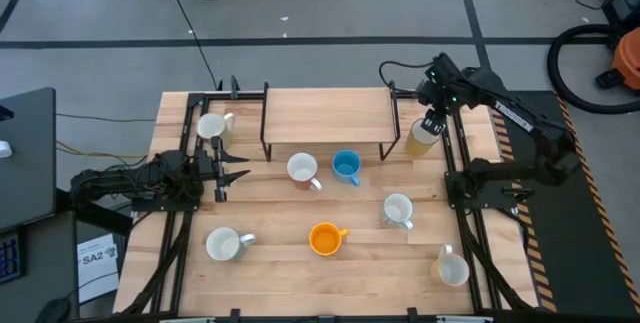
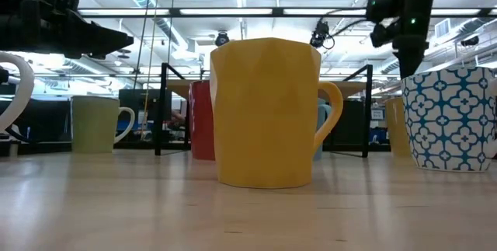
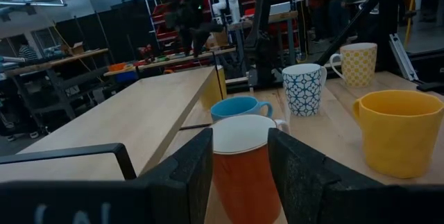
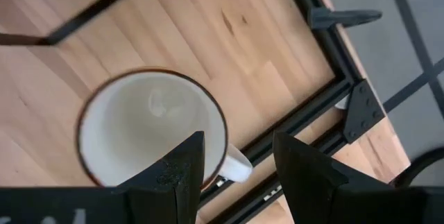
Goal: Place coffee mugs
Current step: Put the light yellow mug on the shelf
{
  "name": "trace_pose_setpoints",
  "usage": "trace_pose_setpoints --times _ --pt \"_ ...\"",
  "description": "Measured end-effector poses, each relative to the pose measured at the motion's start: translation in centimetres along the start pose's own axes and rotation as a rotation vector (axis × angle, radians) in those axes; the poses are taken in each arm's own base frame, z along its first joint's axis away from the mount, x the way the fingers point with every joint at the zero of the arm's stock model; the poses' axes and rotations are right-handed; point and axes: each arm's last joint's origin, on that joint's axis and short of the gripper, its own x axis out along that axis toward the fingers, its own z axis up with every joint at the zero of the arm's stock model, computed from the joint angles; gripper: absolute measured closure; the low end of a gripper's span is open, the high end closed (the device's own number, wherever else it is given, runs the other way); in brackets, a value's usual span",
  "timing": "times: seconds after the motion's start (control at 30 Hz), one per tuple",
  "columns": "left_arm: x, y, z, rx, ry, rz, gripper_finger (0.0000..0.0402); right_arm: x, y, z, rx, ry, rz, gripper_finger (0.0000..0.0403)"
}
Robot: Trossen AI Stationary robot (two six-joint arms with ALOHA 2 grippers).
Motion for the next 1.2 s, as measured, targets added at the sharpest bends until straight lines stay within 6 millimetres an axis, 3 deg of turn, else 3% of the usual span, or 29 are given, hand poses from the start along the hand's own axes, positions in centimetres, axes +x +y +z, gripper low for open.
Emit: trace_pose_setpoints --times 0.9,1.03,1.2 --pt "0.0 0.0 0.0 -0.079 0.0 0.0 0.0257 6.6 -1.0 2.6 -0.018 0.27 0.079 0.0227" --pt "0.0 0.0 0.0 -0.079 0.0 0.0 0.0257 7.4 -0.9 2.7 -0.02 0.301 0.092 0.0243" --pt "0.0 0.0 0.0 -0.078 0.0 0.0 0.0257 7.9 -0.9 2.8 -0.019 0.32 0.11 0.0294"
